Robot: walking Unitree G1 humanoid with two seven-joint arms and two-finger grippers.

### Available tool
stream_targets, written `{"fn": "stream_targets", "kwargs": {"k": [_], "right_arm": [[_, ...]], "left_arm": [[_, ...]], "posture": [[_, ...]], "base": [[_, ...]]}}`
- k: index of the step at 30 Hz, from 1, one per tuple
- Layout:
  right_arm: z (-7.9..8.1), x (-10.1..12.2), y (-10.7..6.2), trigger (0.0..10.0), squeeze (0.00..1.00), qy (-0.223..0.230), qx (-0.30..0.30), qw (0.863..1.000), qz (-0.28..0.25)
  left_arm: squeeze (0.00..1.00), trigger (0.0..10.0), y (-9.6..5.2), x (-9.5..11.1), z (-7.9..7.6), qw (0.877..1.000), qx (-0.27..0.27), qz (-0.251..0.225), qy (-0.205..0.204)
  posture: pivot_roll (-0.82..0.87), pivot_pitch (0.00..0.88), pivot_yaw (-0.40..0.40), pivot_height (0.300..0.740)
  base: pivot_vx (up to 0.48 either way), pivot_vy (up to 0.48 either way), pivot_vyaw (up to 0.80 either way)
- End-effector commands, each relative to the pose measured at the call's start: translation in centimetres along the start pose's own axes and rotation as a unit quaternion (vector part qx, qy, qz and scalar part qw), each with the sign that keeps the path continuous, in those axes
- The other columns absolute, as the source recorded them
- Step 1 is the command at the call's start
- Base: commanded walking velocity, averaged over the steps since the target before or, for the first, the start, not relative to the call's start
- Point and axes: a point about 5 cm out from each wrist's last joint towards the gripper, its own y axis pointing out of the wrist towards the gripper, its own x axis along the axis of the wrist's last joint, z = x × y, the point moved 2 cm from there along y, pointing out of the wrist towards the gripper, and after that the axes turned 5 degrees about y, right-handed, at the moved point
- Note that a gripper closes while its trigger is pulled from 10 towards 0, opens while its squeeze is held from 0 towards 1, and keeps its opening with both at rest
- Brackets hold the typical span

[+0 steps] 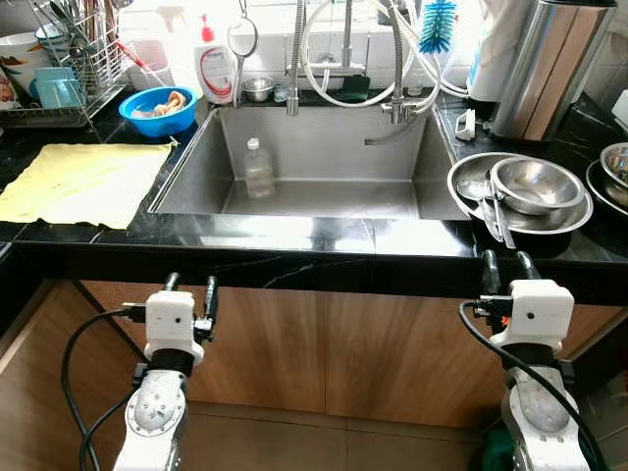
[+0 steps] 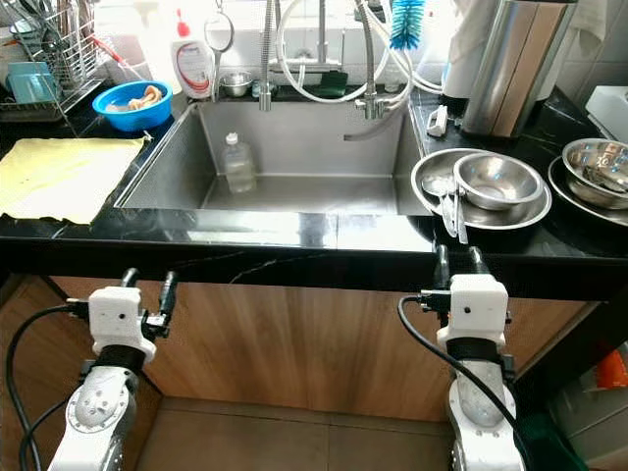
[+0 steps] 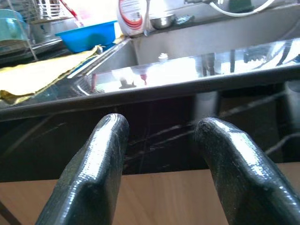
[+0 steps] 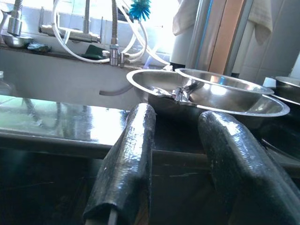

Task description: Kitchen organization

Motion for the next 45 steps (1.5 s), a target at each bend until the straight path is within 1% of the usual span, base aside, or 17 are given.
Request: {"fn": "stream_targets", "kwargs": {"k": [1, 5, 13, 23, 30, 32, 37, 39, 40, 41, 42, 45], "right_arm": [[-0.7, 1.0, 0.4, 10.0, 0.0, 0.0, -0.02, 1.0, -0.014], [-1.0, 1.5, 0.6, 10.0, 0.0, -0.007, -0.031, 0.999, -0.023], [-1.5, 1.7, 0.8, 10.0, 0.0, -0.011, -0.053, 0.998, -0.026], [-2.8, 2.1, 1.2, 10.0, 0.0, -0.027, -0.106, 0.994, -0.033], [-3.2, 2.4, 1.6, 10.0, 0.0, -0.022, -0.118, 0.992, -0.038], [-3.0, 2.7, 1.7, 10.0, 0.0, -0.016, -0.117, 0.992, -0.043], [-1.9, 2.9, 2.3, 10.0, 0.0, -0.003, -0.096, 0.994, -0.049], [-1.0, 3.0, 3.0, 10.0, 0.0, 0.007, -0.073, 0.996, -0.053], [-0.7, 3.0, 3.1, 10.0, 0.0, 0.009, -0.065, 0.996, -0.053], [0.0, 2.8, 3.3, 10.0, 0.0, 0.011, -0.044, 0.998, -0.048], [0.3, 2.5, 3.3, 10.0, 0.0, 0.009, -0.035, 0.998, -0.045], [0.4, 2.3, 3.1, 10.0, 0.0, 0.011, -0.034, 0.999, -0.041]], "left_arm": [[0.0, 10.0, -0.3, 0.1, 0.2, 1.0, 0.0, 0.002, 0.003], [0.0, 10.0, -0.6, -0.1, 0.1, 1.0, -0.002, 0.008, 0.003], [0.0, 10.0, -0.6, -0.3, 0.0, 1.0, -0.004, 0.013, 0.005], [0.0, 10.0, -0.7, -0.5, -0.2, 1.0, -0.01, 0.018, 0.008], [0.0, 10.0, -0.7, -0.5, -0.4, 1.0, -0.013, 0.018, 0.007], [0.0, 10.0, -0.7, -0.4, -0.4, 1.0, -0.01, 0.017, 0.008], [0.0, 10.0, -0.4, -0.5, -0.3, 1.0, -0.002, 0.017, 0.007], [0.0, 10.0, 0.3, -0.3, 0.0, 1.0, 0.006, 0.011, 0.006], [0.0, 10.0, 0.4, -0.2, 0.1, 1.0, 0.007, 0.009, 0.006], [0.0, 10.0, 0.8, 0.0, 0.1, 1.0, 0.007, 0.006, 0.006], [0.0, 10.0, 0.9, 0.0, 0.1, 1.0, 0.005, 0.004, 0.006], [0.0, 10.0, 1.0, 0.1, 0.1, 1.0, 0.004, 0.002, 0.007]], "posture": [[-0.14, 0.0, 0.066, 0.74], [-0.14, 0.0, 0.066, 0.74], [-0.14, 0.0, 0.068, 0.74], [-0.14, 0.0, 0.069, 0.74], [-0.13, 0.0, 0.068, 0.74], [-0.13, 0.0, 0.068, 0.74], [-0.13, 0.0, 0.074, 0.74], [-0.14, 0.0, 0.084, 0.74], [-0.15, 0.0, 0.086, 0.74], [-0.15, 0.0, 0.091, 0.74], [-0.15, 0.0, 0.092, 0.74], [-0.15, 0.0, 0.096, 0.74]], "base": [[0.0, 0.0, 0.0], [0.0, 0.0, 0.0], [0.0, 0.0, 0.0], [0.0, 0.0, 0.0], [0.0, 0.0, 0.0], [0.0, 0.0, 0.0], [0.0, 0.0, 0.0], [0.0, 0.0, 0.0], [0.0, 0.0, 0.0], [0.0, 0.0, 0.0], [0.0, 0.0, 0.0], [0.0, 0.0, 0.0]]}}
